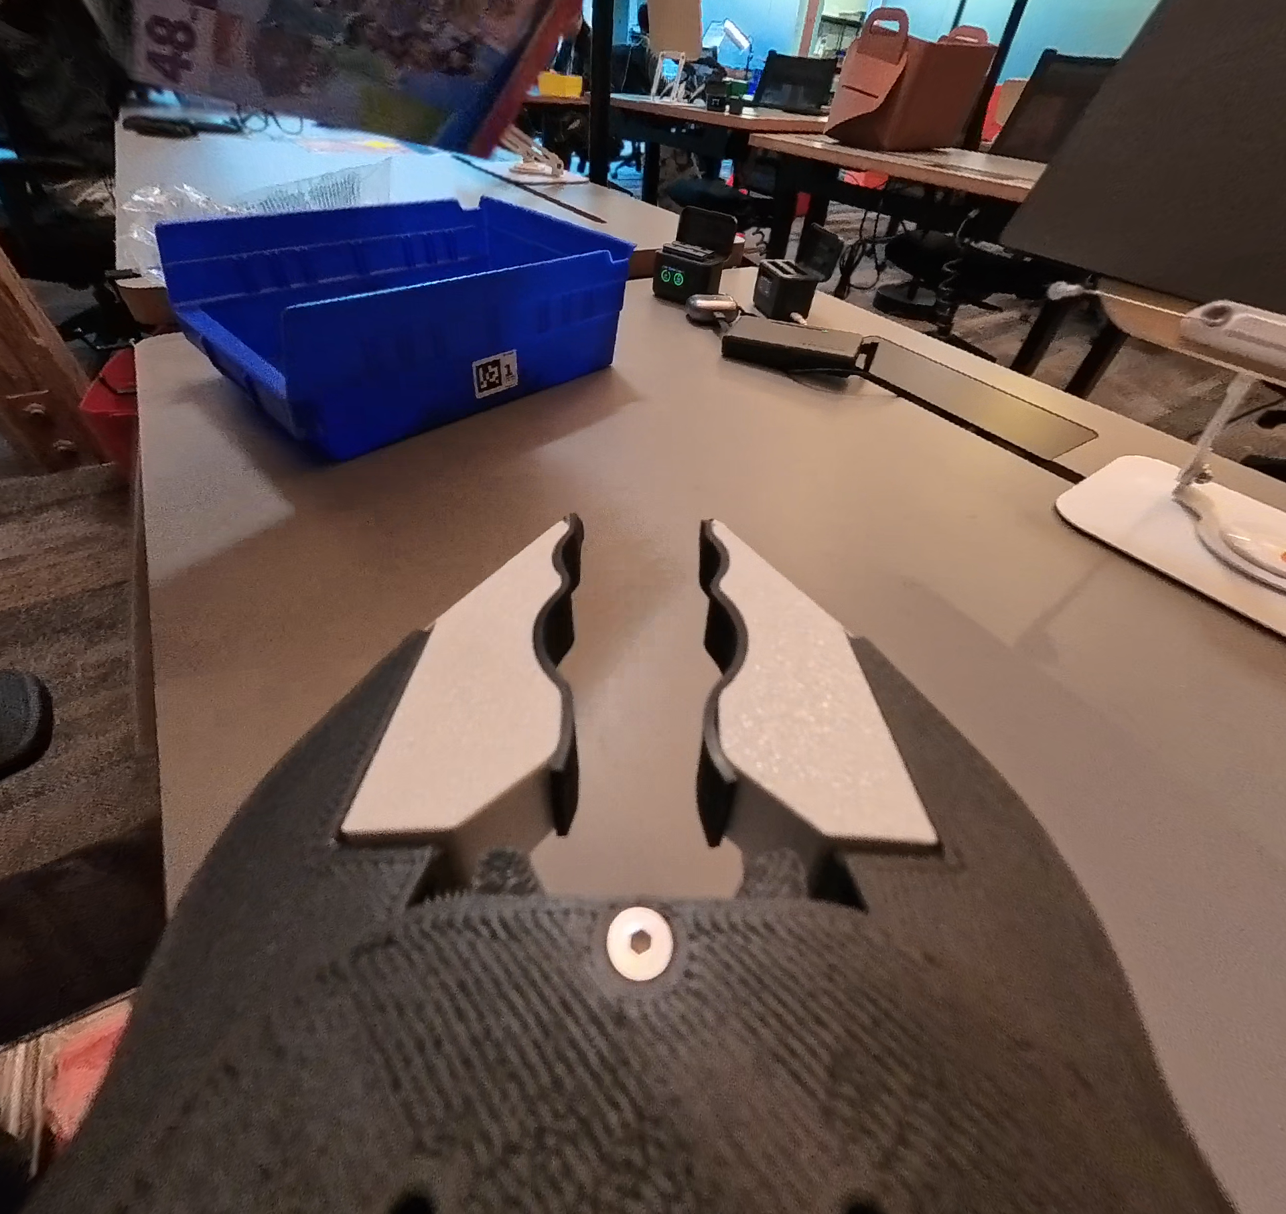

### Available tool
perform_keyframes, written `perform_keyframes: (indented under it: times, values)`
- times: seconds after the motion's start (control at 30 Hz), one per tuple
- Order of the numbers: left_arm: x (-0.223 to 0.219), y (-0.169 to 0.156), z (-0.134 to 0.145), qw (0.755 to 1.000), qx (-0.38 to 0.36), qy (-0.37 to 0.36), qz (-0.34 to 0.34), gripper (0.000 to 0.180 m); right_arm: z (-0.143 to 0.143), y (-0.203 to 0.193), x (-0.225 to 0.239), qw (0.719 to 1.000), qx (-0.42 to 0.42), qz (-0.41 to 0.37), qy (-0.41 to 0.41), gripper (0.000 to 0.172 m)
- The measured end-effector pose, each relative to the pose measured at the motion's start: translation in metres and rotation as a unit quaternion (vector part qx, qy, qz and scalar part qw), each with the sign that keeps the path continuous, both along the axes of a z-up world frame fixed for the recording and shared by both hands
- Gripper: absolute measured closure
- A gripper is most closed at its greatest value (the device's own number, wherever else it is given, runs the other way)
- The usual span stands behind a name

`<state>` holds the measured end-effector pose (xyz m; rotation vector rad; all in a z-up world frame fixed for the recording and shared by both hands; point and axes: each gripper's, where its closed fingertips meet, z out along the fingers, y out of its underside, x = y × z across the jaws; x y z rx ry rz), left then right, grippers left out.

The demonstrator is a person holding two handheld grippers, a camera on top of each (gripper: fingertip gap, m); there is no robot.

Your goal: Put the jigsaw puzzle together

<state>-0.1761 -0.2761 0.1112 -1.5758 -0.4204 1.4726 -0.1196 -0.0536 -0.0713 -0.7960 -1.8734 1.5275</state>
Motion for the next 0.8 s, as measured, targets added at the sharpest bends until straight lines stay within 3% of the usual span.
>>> perform_keyframes:
  times: [0.1, 0.17, 0.23, 0.33, 0.4, 0.47, 0.6, 0.67, 0.73, 0.8]
  values:
    - [0.0, 0.038, 0.016, 0.989, 0.118, -0.024, -0.085, 0.141, 0.002, 0.009, 0.004, 1.0, -0.023, -0.001, -0.003, 0.139]
    - [-0.013, 0.054, 0.017, 0.963, 0.233, -0.055, -0.124, 0.141, 0.003, 0.015, 0.007, 0.999, -0.038, -0.002, -0.006, 0.139]
    - [-0.036, 0.063, 0.005, 0.922, 0.349, -0.09, -0.139, 0.142, 0.005, 0.022, 0.01, 0.999, -0.047, -0.007, -0.004, 0.139]
    - [-0.078, 0.065, -0.036, 0.841, 0.511, -0.134, -0.121, 0.143, 0.009, 0.037, 0.016, 0.998, -0.055, -0.021, 0.004, 0.14]
    - [-0.102, 0.067, -0.071, 0.787, 0.588, -0.159, -0.096, 0.143, 0.012, 0.049, 0.02, 0.998, -0.061, -0.032, 0.009, 0.14]
    - [-0.117, 0.072, -0.1, 0.754, 0.627, -0.178, -0.074, 0.143, 0.015, 0.062, 0.022, 0.997, -0.067, -0.046, 0.014, 0.141]
    - [-0.119, 0.084, -0.112, 0.766, 0.614, -0.175, -0.074, 0.143, 0.021, 0.082, 0.023, 0.993, -0.095, -0.063, 0.017, 0.141]
    - [-0.115, 0.081, -0.103, 0.774, 0.606, -0.165, -0.079, 0.143, 0.021, 0.089, 0.022, 0.991, -0.114, -0.066, 0.013, 0.142]
    - [-0.11, 0.07, -0.094, 0.766, 0.617, -0.16, -0.083, 0.144, 0.017, 0.091, 0.021, 0.99, -0.126, -0.066, 0.004, 0.143]
    - [-0.096, 0.06, -0.077, 0.782, 0.6, -0.141, -0.097, 0.143, 0.01, 0.09, 0.02, 0.991, -0.12, -0.066, -0.006, 0.142]
